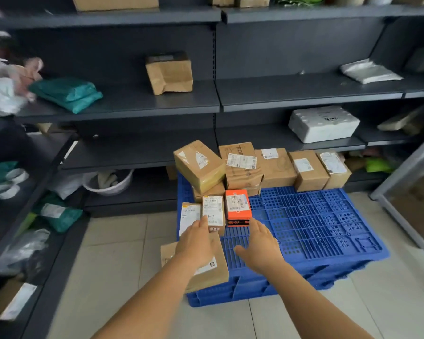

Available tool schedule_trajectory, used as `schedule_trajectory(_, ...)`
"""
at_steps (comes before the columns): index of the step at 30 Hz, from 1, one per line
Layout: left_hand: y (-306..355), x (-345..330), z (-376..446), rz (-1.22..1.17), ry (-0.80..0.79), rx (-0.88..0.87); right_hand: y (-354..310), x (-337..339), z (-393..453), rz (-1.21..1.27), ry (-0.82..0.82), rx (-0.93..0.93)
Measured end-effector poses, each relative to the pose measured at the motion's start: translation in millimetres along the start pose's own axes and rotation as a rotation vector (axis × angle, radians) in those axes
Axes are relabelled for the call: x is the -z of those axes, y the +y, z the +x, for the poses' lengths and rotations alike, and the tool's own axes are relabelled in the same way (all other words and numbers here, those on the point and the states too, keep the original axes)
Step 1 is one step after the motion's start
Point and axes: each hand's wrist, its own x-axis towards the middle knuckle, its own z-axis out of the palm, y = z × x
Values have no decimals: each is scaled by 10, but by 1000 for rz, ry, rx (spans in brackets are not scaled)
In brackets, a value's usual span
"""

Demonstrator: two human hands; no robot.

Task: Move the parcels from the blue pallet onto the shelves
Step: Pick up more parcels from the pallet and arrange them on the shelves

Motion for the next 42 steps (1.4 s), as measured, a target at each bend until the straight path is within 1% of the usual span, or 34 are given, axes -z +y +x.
schedule_trajectory(5,-39,-166,682,-52,-67,51,119,-111,668,102,-8,-37)
schedule_trajectory(11,-19,-438,1326,-56,-115,178,394,-286,1399,191,-96,-130)
schedule_trajectory(17,12,-778,1773,-43,-127,351,676,-536,2008,257,-228,-195)
schedule_trajectory(19,33,-874,1868,-26,-144,384,774,-618,2173,267,-266,-218)
schedule_trajectory(22,78,-984,1968,-45,-121,424,910,-698,2367,311,-313,-252)
schedule_trajectory(25,151,-1059,2027,-137,-82,447,993,-703,2508,353,-327,-298)
schedule_trajectory(28,219,-1102,2055,-176,-55,490,1069,-673,2593,336,-328,-335)
schedule_trajectory(31,279,-1113,2100,-209,-79,540,1197,-610,2626,340,-362,-362)
schedule_trajectory(34,350,-1097,2149,-289,-94,542,1324,-542,2620,426,-377,-395)
schedule_trajectory(38,466,-1123,2144,-402,-108,516,1433,-431,2566,539,-354,-409)
schedule_trajectory(42,598,-1097,2034,-514,-67,499,1567,-259,2417,597,-330,-351)
